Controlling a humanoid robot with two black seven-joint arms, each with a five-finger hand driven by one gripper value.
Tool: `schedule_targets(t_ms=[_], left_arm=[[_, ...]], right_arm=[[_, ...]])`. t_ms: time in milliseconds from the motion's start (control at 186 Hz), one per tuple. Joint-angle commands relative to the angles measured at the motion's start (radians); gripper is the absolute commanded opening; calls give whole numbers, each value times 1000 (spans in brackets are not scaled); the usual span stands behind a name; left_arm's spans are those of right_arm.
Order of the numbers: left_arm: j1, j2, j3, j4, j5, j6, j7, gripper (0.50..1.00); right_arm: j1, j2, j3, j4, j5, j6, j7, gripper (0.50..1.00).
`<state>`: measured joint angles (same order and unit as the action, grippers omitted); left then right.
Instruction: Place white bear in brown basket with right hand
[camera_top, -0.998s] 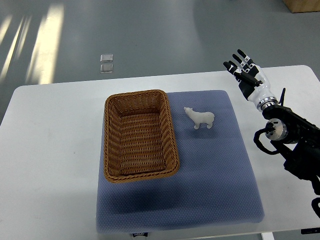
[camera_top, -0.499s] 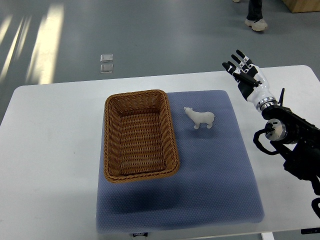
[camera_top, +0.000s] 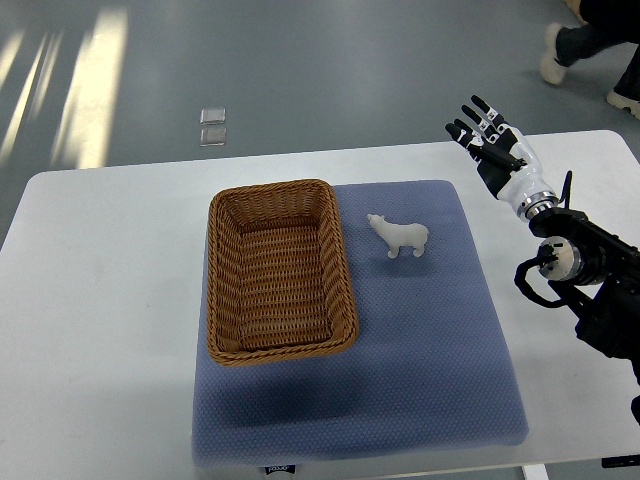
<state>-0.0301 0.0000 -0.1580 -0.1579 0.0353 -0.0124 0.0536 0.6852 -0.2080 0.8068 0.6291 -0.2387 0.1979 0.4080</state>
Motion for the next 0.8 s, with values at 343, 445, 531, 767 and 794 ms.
schedule_targets(t_ms=[343, 445, 531, 767, 794], left_arm=[[-1, 0, 0, 1, 0, 0, 0, 1000], [1, 0, 0, 1, 0, 0, -1, 1000], [-1, 0, 0, 1, 0, 0, 0, 1000], [-1, 0, 0, 1, 0, 0, 0, 1000], [1, 0, 0, 1, 0, 2, 0, 1000]], right_arm=[[13, -56, -37, 12, -534, 80, 12, 926], [23, -73, -37, 40, -642, 112, 14, 926], [23, -86, -46, 75, -711, 113, 25, 926], [63, -156, -158, 132, -860, 113, 37, 924], [66, -162, -170, 132, -873, 113, 37, 924]])
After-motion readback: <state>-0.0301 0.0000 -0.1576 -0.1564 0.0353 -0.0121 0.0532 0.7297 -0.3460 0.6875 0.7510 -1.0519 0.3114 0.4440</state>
